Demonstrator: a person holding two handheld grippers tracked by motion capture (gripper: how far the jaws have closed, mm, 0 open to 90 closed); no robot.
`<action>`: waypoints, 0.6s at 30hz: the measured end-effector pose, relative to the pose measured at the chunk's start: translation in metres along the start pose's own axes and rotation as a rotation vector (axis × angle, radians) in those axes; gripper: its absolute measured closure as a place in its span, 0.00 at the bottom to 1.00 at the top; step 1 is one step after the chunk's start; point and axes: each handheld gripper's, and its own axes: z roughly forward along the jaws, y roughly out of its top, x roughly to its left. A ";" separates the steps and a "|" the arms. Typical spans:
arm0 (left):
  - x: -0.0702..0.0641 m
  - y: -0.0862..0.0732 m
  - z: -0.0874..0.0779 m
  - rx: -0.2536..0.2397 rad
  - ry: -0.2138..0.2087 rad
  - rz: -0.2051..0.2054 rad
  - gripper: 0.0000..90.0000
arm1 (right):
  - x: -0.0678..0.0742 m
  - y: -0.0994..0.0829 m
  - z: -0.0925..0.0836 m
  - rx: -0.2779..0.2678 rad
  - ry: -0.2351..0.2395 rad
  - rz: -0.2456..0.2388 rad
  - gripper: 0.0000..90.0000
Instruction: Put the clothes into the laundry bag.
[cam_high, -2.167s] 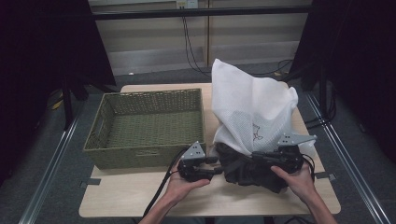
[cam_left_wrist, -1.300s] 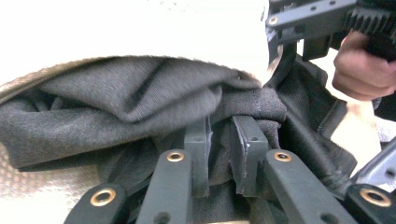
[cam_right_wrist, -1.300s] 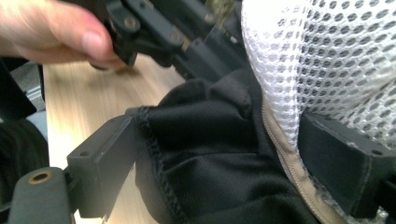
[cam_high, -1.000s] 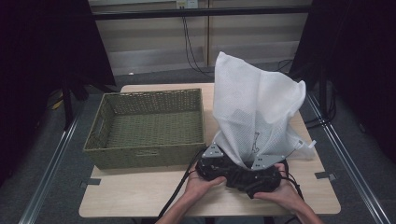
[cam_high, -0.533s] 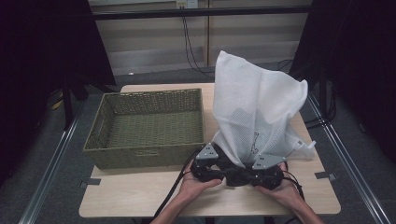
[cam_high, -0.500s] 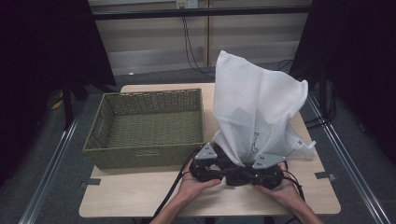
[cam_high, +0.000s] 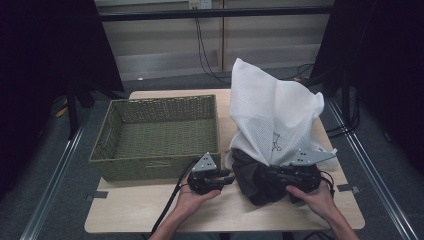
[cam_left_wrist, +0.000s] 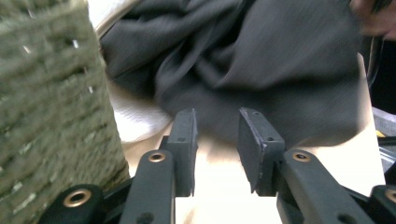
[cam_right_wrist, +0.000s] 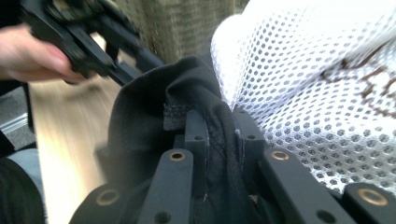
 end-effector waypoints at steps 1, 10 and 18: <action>0.001 -0.002 0.000 -0.003 0.002 -0.005 0.76 | 0.000 0.002 -0.005 -0.006 0.004 -0.002 0.89; 0.002 -0.011 0.007 0.031 -0.014 -0.041 0.57 | 0.003 0.015 -0.045 -0.077 -0.005 -0.011 0.89; -0.003 -0.004 0.035 0.075 0.038 -0.059 0.51 | 0.009 0.020 -0.037 -0.079 0.026 -0.021 0.89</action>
